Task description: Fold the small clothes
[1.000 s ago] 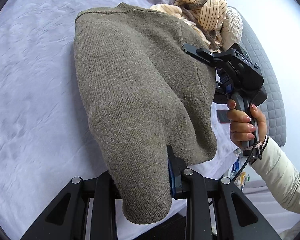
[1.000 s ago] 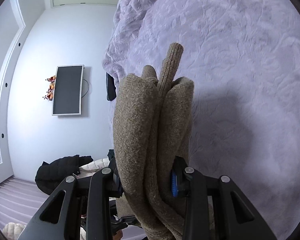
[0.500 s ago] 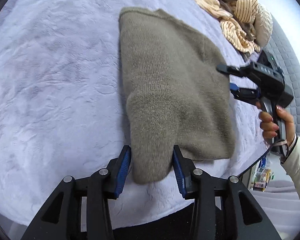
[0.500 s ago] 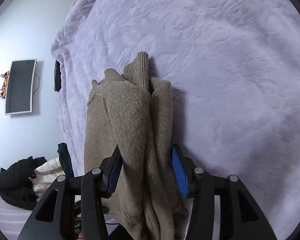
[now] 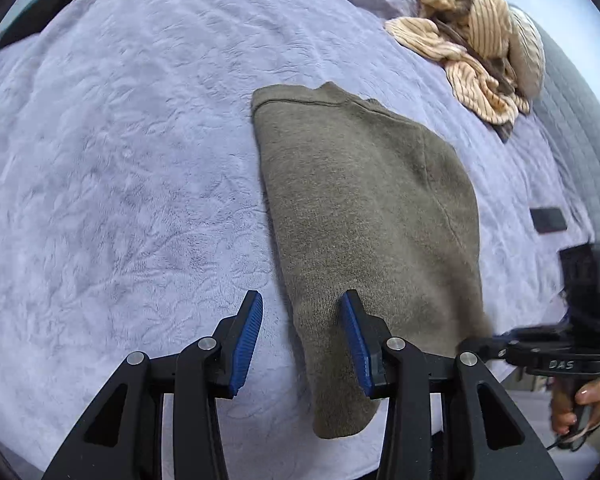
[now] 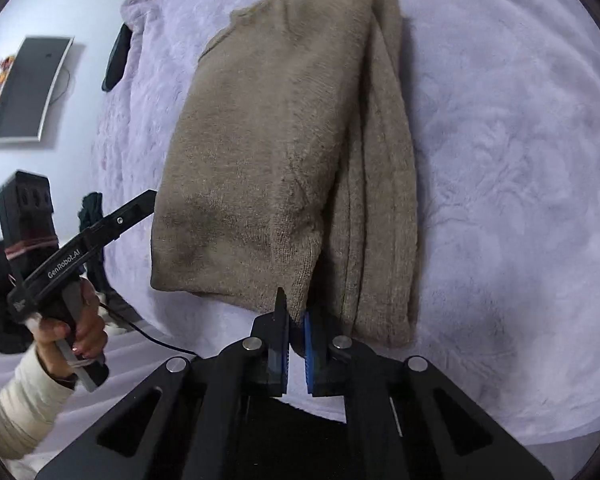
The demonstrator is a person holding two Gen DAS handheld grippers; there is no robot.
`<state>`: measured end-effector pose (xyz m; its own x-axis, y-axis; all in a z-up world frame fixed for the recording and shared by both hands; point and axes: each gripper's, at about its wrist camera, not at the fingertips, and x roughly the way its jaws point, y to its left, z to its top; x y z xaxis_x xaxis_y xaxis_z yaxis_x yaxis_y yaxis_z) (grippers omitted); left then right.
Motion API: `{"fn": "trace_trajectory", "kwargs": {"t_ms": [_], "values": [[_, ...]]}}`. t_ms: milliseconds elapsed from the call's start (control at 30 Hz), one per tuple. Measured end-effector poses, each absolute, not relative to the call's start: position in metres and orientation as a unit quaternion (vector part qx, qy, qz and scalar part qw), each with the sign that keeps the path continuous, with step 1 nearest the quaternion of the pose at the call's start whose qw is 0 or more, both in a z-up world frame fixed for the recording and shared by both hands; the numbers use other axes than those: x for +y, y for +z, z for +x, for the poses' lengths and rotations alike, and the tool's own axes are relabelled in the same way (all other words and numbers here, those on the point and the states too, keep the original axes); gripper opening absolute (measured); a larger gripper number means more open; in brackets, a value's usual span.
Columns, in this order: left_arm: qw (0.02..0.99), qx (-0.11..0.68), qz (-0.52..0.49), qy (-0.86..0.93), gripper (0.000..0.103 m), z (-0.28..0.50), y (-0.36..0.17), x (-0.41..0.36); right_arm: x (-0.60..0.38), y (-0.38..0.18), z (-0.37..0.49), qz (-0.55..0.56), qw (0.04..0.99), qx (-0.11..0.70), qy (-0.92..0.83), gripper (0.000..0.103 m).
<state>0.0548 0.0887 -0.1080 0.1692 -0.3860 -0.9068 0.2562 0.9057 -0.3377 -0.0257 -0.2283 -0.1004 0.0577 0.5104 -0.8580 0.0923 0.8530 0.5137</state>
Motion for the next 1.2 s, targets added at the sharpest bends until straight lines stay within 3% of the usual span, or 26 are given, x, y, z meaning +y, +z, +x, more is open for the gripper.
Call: {"fn": "trace_trajectory", "kwargs": {"t_ms": [100, 333, 367, 433, 500, 667, 833, 900, 933, 1000, 1033, 1100, 1200], "values": [[0.755, 0.618, -0.054, -0.211, 0.043, 0.045, -0.116, 0.086, -0.234, -0.094, -0.028, 0.148, 0.706, 0.681, 0.124, 0.006], [0.746, 0.631, -0.003, -0.213, 0.048, 0.012, -0.128, 0.075, -0.253, -0.127, -0.035, 0.156, 0.680, 0.712, 0.084, 0.007], [0.745, 0.634, -0.015, -0.209, 0.048, 0.013, -0.125, 0.079, -0.253, -0.125, -0.034, 0.155, 0.676, 0.716, 0.082, 0.010], [0.747, 0.634, -0.028, -0.201, 0.048, 0.015, -0.117, 0.087, -0.255, -0.117, -0.029, 0.165, 0.672, 0.719, 0.070, 0.033], [0.754, 0.628, -0.025, -0.194, 0.048, 0.019, -0.108, 0.090, -0.265, -0.102, -0.027, 0.168, 0.684, 0.708, 0.054, 0.038], [0.752, 0.634, 0.000, -0.182, 0.048, 0.028, -0.107, 0.077, -0.258, -0.061, 0.003, 0.163, 0.739, 0.649, 0.079, 0.038], [0.757, 0.633, 0.019, -0.160, 0.048, 0.026, -0.110, 0.065, -0.220, -0.085, 0.040, 0.091, 0.739, 0.660, 0.099, 0.038], [0.756, 0.637, 0.020, -0.151, 0.070, 0.024, -0.109, 0.069, -0.208, -0.102, 0.052, 0.058, 0.732, 0.673, 0.082, 0.037], [0.755, 0.640, 0.020, -0.142, 0.086, 0.023, -0.110, 0.070, -0.209, -0.109, 0.054, 0.050, 0.731, 0.677, 0.075, 0.036], [0.756, 0.640, 0.017, -0.135, 0.087, 0.023, -0.109, 0.072, -0.219, -0.116, 0.056, 0.070, 0.729, 0.677, 0.070, 0.037], [0.756, 0.641, 0.015, -0.131, 0.087, 0.023, -0.110, 0.073, -0.226, -0.117, 0.057, 0.084, 0.728, 0.677, 0.064, 0.049], [0.755, 0.644, 0.013, -0.123, 0.087, 0.023, -0.110, 0.074, -0.238, -0.116, 0.055, 0.096, 0.728, 0.678, 0.045, 0.058], [0.755, 0.646, 0.024, -0.112, 0.087, 0.022, -0.109, 0.074, -0.257, -0.114, 0.050, 0.116, 0.725, 0.679, 0.020, 0.058]]}}
